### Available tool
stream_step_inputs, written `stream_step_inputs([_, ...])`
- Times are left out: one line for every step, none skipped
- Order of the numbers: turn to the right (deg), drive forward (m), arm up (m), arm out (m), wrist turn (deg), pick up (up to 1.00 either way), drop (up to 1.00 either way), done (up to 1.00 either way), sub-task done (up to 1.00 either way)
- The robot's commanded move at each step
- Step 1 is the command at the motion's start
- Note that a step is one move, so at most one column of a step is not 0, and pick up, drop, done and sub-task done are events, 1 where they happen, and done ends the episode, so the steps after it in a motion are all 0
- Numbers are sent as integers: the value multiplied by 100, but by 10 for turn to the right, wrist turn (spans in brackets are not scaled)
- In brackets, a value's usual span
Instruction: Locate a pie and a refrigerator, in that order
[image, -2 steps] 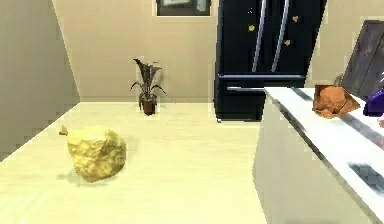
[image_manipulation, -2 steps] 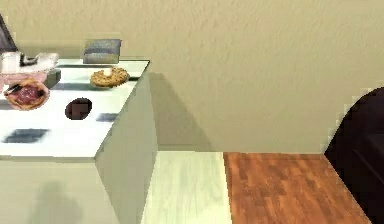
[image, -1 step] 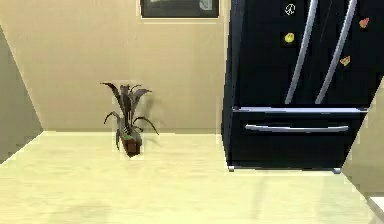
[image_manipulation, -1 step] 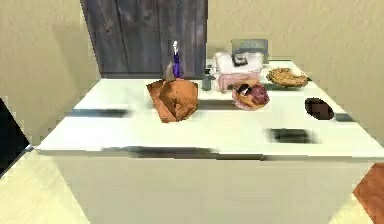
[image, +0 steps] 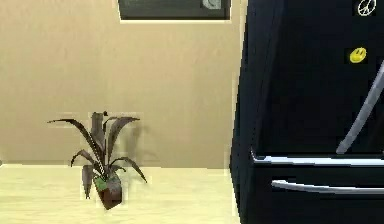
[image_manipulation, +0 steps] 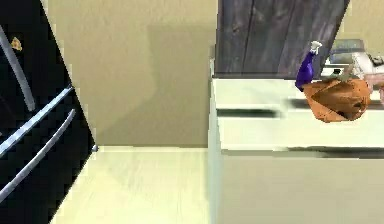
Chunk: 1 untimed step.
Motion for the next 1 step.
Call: stream_step_inputs([420, 0, 0, 0, 0, 0, 0, 0, 0])
